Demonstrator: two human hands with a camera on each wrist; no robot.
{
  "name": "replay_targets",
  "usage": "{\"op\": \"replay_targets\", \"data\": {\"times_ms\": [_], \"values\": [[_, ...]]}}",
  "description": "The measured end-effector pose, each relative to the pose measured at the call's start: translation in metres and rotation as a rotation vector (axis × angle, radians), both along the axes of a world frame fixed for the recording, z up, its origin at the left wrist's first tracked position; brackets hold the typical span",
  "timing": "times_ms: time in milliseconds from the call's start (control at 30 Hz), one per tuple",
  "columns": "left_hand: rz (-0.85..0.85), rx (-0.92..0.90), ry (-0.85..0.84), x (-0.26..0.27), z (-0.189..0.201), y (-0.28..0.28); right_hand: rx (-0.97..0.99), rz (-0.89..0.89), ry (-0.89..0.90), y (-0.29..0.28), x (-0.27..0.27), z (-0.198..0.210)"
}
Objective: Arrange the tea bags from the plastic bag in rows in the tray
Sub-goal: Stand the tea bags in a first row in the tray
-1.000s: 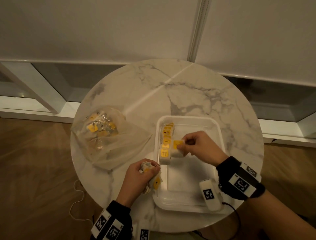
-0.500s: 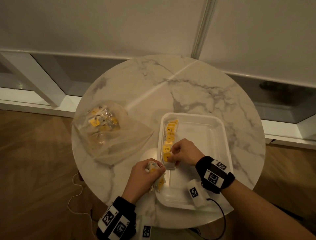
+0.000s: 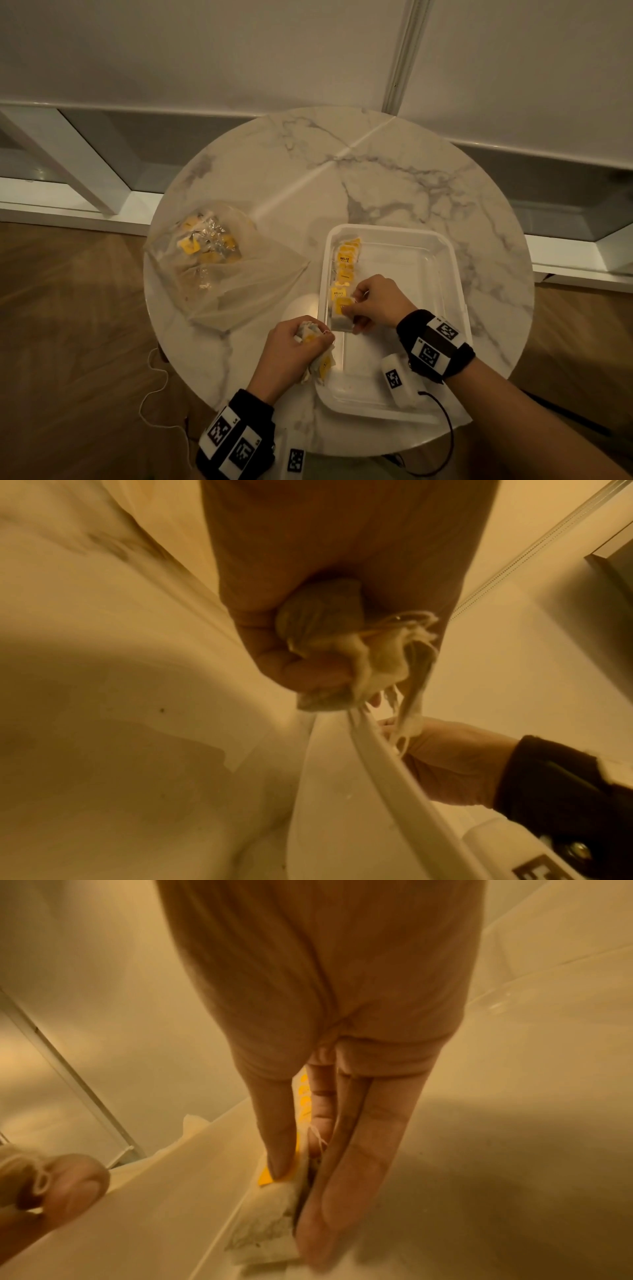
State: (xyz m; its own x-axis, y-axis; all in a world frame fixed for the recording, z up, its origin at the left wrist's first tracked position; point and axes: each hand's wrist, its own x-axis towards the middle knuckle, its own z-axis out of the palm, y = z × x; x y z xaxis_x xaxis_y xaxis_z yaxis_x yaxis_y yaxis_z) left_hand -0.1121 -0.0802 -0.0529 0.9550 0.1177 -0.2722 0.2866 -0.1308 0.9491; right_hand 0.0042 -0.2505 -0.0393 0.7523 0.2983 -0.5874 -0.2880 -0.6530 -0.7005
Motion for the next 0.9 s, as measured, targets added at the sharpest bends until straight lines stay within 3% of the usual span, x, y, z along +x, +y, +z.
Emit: {"op": "replay_targets", "data": {"times_ms": [400, 900], "values": [[-0.010, 0.030, 0.029, 0.0020, 0.0005, 0.0016, 0.055, -0.010, 0.039, 0.0000, 0.0009, -0.0031], [-0.004, 0.015, 0.089, 0.0019, 0.0074, 0.0012, -0.012, -0.003, -0.011, 0.0018, 0.0020, -0.0016]]}}
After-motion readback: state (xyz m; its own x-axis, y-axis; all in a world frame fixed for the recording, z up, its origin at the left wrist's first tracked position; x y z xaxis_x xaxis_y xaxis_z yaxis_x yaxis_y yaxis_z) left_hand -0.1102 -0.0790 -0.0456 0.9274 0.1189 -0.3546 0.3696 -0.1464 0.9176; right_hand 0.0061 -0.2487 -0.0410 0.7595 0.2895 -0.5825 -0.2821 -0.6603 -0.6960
